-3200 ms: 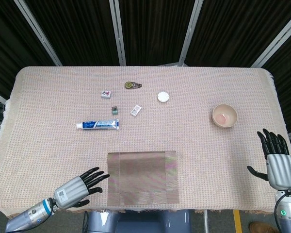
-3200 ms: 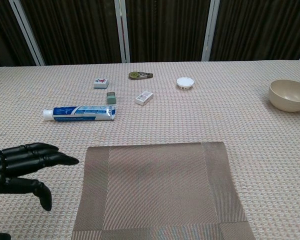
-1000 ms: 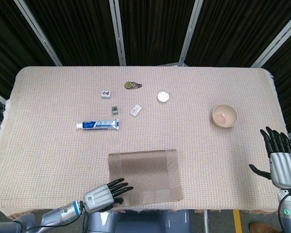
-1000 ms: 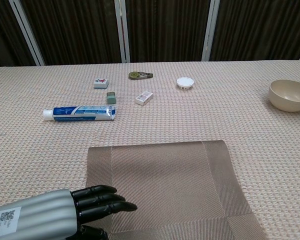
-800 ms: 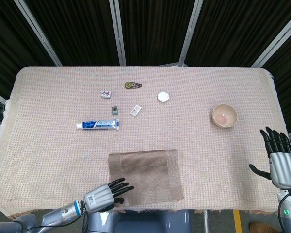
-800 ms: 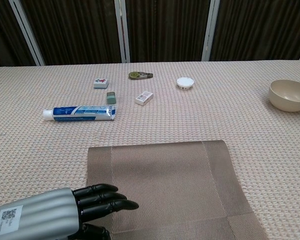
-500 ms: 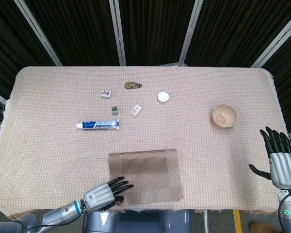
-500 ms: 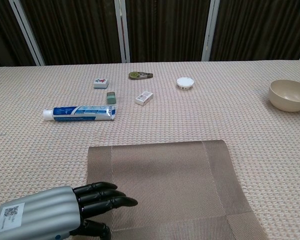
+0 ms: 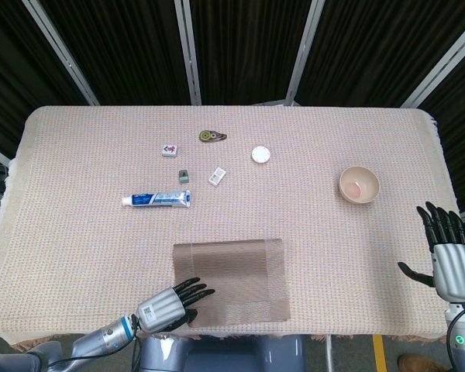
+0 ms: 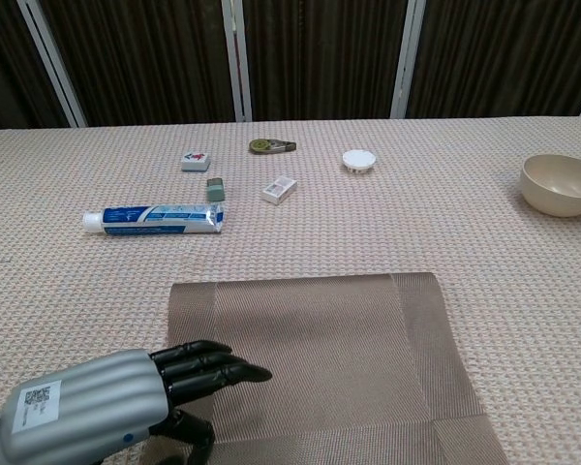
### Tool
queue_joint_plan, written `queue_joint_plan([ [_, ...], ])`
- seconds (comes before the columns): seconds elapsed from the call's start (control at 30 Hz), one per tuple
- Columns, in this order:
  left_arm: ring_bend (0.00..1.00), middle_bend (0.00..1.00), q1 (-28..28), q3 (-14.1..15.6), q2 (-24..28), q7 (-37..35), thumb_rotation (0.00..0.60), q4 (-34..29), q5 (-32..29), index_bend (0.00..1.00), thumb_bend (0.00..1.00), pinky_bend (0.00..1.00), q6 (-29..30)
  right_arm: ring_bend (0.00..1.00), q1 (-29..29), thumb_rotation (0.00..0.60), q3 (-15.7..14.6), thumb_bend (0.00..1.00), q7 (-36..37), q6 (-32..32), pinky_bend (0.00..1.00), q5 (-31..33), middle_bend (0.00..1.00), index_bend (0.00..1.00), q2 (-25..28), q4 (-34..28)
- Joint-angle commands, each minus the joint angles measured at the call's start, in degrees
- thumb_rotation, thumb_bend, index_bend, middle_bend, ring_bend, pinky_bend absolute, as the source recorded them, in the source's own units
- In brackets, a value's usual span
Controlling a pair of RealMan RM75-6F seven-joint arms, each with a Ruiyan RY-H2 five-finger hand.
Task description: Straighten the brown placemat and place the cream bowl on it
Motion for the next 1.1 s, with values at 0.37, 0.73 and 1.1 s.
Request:
queue_joint_plan([
  [0.37,0.0,0.0,-6.38,-14.19,1.06,-2.84,0.6,-8.69,-11.38,0.65,0.59,0.0,-5.31,0.0,-0.04,0.6,0.47,0.0,0.12,0.21,0.0,0.18,0.0,0.0,0.17,-0.4],
  [0.73,0.0,0.0,-9.99,-33.5,3.09,-7.4,0.6,-8.04,-34.05,0.67,0.62,0.0,-11.72,0.0,0.09,0.6,0.83,0.0,0.58,-0.39,0.0,0.96,0.0,0.0,0.17,0.37],
  [1.1,0.0,0.0,-6.26,-35.82,6.11,-12.98,0.6,4.03,-39.94,0.64,0.61,0.0,-10.09,0.0,0.34,0.6,0.68,0.0,0.42,-1.04,0.0,0.89,0.0,0.0,0.04,0.26],
])
